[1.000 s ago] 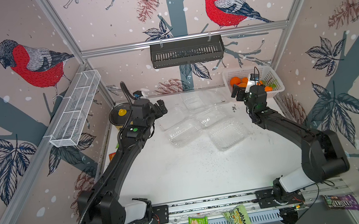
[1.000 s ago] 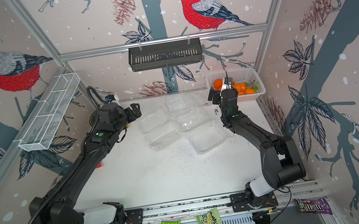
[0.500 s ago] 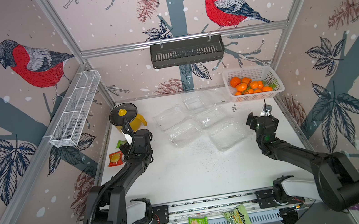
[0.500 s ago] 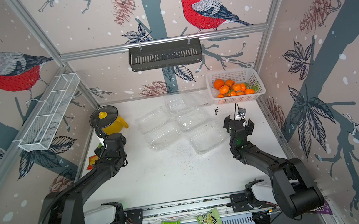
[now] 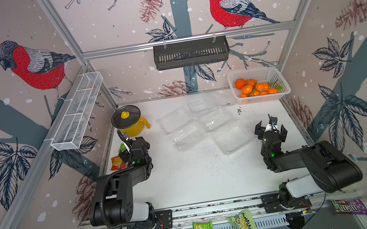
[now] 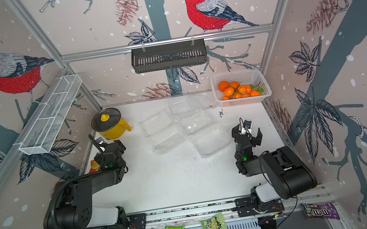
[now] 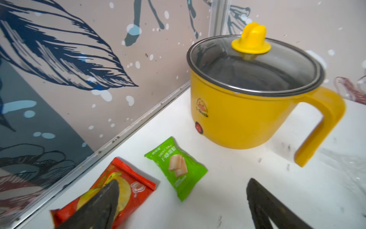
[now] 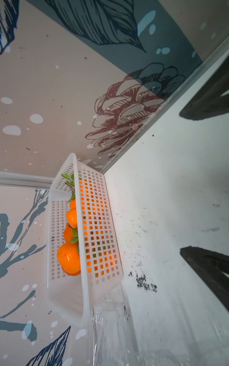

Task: Take oranges out of containers
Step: Reset both arms

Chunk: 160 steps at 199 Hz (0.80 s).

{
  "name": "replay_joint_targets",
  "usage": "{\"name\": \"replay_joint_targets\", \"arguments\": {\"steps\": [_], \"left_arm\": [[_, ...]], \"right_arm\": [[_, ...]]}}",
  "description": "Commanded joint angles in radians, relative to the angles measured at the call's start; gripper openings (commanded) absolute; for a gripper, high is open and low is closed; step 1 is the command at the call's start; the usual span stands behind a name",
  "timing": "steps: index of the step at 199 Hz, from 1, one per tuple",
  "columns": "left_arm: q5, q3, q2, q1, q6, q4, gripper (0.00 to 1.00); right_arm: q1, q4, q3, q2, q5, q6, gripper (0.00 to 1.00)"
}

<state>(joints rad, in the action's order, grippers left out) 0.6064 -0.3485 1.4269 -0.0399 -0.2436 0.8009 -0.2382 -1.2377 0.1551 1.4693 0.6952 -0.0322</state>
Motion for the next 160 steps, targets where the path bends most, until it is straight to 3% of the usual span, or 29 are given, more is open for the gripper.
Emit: {"name": "replay_joint_targets", "arguments": {"steps": [1, 23, 42, 63, 83, 103, 113, 160], "left_arm": [[-0.173, 0.054, -0.012, 0.002, 0.089, 0.206, 0.99], [-0.311, 0.086, 0.004, 0.002, 0.148, 0.279, 0.98], [-0.440, 0.159, 0.130, 0.002, 0.250, 0.589, 0.99], [-0.373, 0.097, 0.041, 0.003, 0.166, 0.319, 0.99], [-0.349, 0.110, 0.094, 0.006, 0.188, 0.431, 0.99], [-0.340, 0.067, 0.057, 0.005, 0.152, 0.286, 0.99], [-0.337, 0.085, 0.073, 0.005, 0.162, 0.353, 0.99], [-0.303, 0.074, 0.066, -0.012, 0.163, 0.318, 0.99]], "right_arm": [[-0.014, -0.227, -0.024, 0.012, -0.022, 0.072, 1.00], [0.036, -0.214, -0.051, -0.018, -0.133, 0.029, 1.00], [0.177, -0.257, -0.084, 0.010, -0.280, -0.102, 1.00], [0.170, -0.311, -0.080, 0.055, -0.281, -0.078, 1.00], [0.171, -0.120, -0.019, 0.010, -0.276, -0.104, 1.00], [0.190, -0.057, 0.035, 0.039, -0.293, -0.113, 1.00], [0.194, 0.020, 0.066, 0.032, -0.302, -0.120, 1.00], [0.188, 0.004, 0.060, 0.031, -0.295, -0.112, 1.00]]}}
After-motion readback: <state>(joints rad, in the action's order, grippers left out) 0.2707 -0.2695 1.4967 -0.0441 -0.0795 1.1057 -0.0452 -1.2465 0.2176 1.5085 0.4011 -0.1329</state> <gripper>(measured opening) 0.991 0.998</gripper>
